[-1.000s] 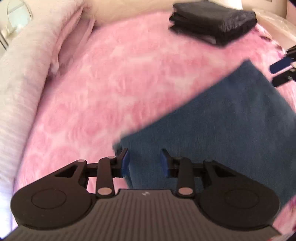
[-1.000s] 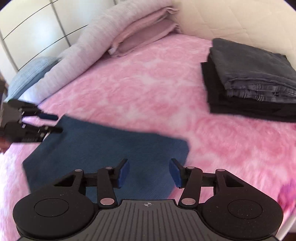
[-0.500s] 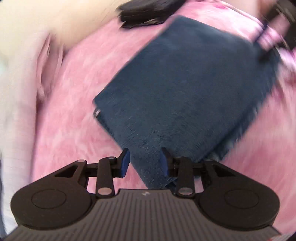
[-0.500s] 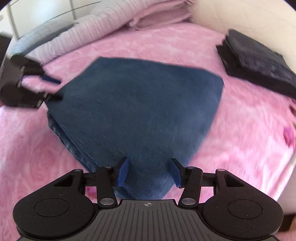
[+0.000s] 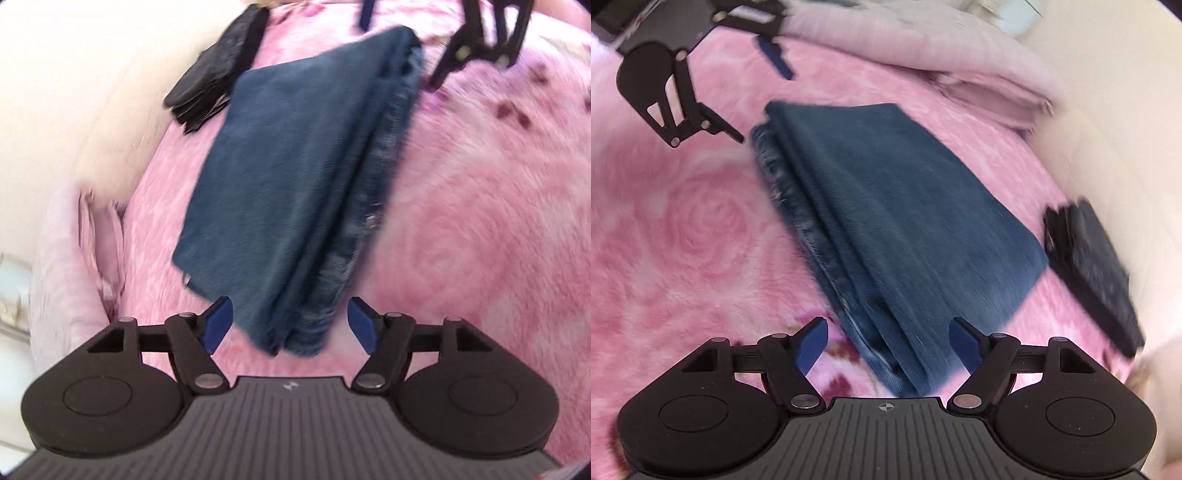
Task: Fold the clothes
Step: 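Grasp the folded jeans edge with the left gripper while the right gripper grasps beside it, then lift the folded jeans with both grippers and carry them toward the dark jeans stack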
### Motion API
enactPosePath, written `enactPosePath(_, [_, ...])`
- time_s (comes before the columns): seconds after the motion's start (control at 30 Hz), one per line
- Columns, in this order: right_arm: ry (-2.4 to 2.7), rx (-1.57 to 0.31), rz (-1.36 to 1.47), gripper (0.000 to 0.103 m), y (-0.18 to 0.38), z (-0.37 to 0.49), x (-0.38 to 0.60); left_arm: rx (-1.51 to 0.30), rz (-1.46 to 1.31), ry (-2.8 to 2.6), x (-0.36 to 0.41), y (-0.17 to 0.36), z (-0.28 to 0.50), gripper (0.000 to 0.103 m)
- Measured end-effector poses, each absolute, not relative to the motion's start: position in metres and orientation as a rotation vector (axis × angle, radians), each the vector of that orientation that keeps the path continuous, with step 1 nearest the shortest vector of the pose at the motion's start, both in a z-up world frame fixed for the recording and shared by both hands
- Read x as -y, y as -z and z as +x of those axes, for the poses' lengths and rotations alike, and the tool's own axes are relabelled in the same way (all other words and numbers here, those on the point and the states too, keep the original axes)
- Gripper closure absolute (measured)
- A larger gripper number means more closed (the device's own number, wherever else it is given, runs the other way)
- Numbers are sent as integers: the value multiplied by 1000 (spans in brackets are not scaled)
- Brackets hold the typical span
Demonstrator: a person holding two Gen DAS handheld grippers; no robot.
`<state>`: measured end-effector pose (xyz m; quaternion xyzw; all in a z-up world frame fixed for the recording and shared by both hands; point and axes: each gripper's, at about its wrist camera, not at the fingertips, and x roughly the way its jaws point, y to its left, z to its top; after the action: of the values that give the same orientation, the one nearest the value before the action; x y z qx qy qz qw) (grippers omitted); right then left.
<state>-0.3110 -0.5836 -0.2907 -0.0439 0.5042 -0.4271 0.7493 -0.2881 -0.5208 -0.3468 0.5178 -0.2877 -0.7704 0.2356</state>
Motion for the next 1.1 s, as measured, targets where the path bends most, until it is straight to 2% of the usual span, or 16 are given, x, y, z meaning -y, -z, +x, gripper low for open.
enactPosePath(0.2, [863, -1113, -314, 27, 334, -280, 595, 966, 1425, 2000, 527, 391, -312, 33])
enactPosePath(0.37, [966, -1216, -397, 28, 340, -316, 606, 940, 1453, 1922, 549, 395, -312, 34])
enactPosePath(0.47, [947, -1231, -480, 28, 347, -329, 603, 998, 1468, 1933, 551, 400, -315, 41])
enactPosePath(0.6, [888, -1251, -573, 28, 355, -321, 612, 1045, 1507, 1935, 560, 401, -321, 43])
enactPosePath(0.63, [878, -1254, -579, 28, 356, -319, 616, 1047, 1522, 1940, 562, 401, -322, 50])
enactPosePath(0.7, [853, -1260, -562, 28, 356, -319, 624, 1032, 1562, 1960, 561, 398, -323, 58])
enactPosePath(0.73, [827, -1267, -535, 41, 353, -320, 626, 1030, 1581, 1964, 561, 396, -323, 63])
enactPosePath(0.77, [802, -1272, -512, 64, 348, -321, 628, 1025, 1600, 1969, 560, 392, -324, 66])
enactPosePath(0.87, [737, -1277, -466, 74, 323, -328, 628, 966, 1639, 2005, 564, 367, -326, 72])
enactPosePath(1.1, [666, -1292, -470, 76, 216, -334, 635, 778, 1685, 2082, 565, 266, -337, 75])
